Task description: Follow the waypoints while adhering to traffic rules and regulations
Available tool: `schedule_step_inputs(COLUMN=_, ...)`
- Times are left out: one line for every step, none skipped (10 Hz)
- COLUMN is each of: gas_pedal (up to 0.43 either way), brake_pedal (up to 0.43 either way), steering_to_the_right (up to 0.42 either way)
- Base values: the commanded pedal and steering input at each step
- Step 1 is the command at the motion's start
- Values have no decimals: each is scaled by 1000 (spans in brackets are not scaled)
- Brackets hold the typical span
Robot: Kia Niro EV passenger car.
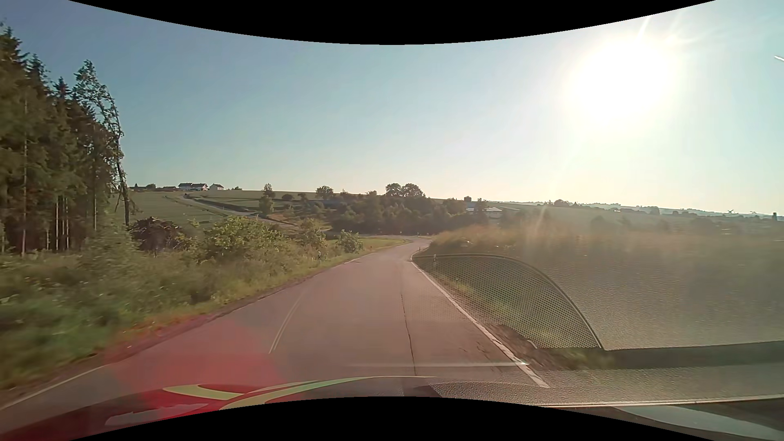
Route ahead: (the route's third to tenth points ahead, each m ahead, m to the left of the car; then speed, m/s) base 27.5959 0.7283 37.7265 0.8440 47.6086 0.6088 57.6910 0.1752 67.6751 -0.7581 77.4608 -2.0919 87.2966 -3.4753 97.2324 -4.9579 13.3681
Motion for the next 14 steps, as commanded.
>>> schedule_step_inputs(gas_pedal=0, brake_pedal=128, steering_to_the_right=-5)
schedule_step_inputs(gas_pedal=0, brake_pedal=134, steering_to_the_right=-5)
schedule_step_inputs(gas_pedal=0, brake_pedal=134, steering_to_the_right=-5)
schedule_step_inputs(gas_pedal=0, brake_pedal=134, steering_to_the_right=-3)
schedule_step_inputs(gas_pedal=0, brake_pedal=140, steering_to_the_right=-1)
schedule_step_inputs(gas_pedal=0, brake_pedal=140, steering_to_the_right=-3)
schedule_step_inputs(gas_pedal=0, brake_pedal=140, steering_to_the_right=-3)
schedule_step_inputs(gas_pedal=0, brake_pedal=140, steering_to_the_right=-3)
schedule_step_inputs(gas_pedal=0, brake_pedal=140, steering_to_the_right=-3)
schedule_step_inputs(gas_pedal=0, brake_pedal=140, steering_to_the_right=-3)
schedule_step_inputs(gas_pedal=0, brake_pedal=140, steering_to_the_right=-3)
schedule_step_inputs(gas_pedal=0, brake_pedal=146, steering_to_the_right=-3)
schedule_step_inputs(gas_pedal=0, brake_pedal=146, steering_to_the_right=-2)
schedule_step_inputs(gas_pedal=0, brake_pedal=146, steering_to_the_right=1)
